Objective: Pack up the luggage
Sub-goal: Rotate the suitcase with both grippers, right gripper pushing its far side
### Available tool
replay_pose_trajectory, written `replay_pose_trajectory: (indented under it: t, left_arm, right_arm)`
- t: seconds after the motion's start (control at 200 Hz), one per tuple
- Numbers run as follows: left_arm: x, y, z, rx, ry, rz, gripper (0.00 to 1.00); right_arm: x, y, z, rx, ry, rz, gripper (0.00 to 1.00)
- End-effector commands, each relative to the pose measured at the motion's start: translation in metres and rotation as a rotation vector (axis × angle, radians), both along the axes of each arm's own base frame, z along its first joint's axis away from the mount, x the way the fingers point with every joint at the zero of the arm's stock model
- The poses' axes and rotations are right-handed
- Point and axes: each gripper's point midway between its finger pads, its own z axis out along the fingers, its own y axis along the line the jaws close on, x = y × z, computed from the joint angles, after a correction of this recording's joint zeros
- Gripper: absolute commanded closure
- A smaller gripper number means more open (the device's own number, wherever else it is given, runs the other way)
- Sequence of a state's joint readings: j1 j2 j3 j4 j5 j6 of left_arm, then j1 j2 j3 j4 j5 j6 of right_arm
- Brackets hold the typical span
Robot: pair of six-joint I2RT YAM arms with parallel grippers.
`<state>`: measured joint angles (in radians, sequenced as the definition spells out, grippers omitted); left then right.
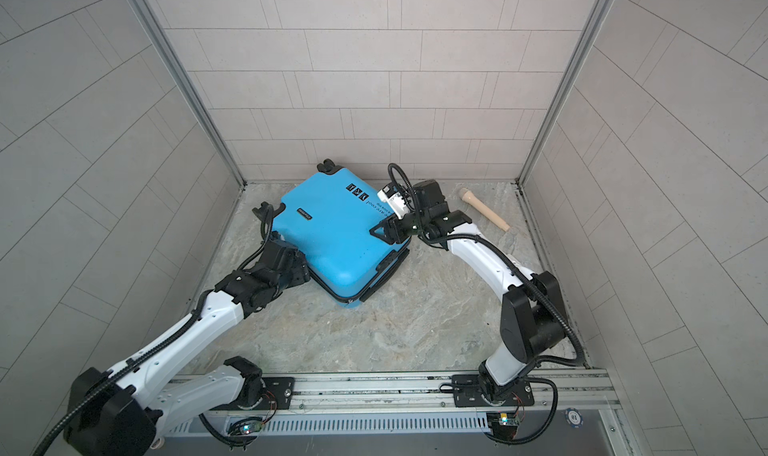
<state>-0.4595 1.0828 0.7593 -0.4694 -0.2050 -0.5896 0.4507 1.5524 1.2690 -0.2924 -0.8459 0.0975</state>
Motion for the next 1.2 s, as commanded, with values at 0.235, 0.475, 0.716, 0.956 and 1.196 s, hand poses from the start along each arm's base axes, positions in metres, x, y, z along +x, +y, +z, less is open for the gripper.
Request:
replay_pose_trajectory:
  t: [0.235, 0.475, 0.716, 0.956, 1.196]
  left_arm:
    - [0.038, -0.05, 0.052, -0.162, -0.196, -0.147, 0.21]
    - [0.021, -0.01, 0.063, -0.179, -0.237, 0.028, 0.17]
    - [0.03, 0.03, 0.071, -0.349, -0.262, 0.156, 0.14]
    - [0.085, 0.062, 0.094, -0.586, -0.439, 0.285, 0.14]
    - [0.139, 0.056, 0.095, -0.679, -0.467, 0.221, 0.14]
  right_arm:
    - [-0.053, -0.046, -0.043, -0.134, 0.146, -0.166, 0.34]
    - [0.023, -0.087, 0.016, -0.1, 0.013, -0.471, 0.25]
    - [0.133, -0.132, 0.028, 0.025, 0.123, -0.711, 0.22]
    - [0.201, -0.101, -0.008, 0.168, 0.26, -0.627, 0.26]
    - [0.205, -0.084, -0.017, 0.311, 0.308, -0.558, 0.26]
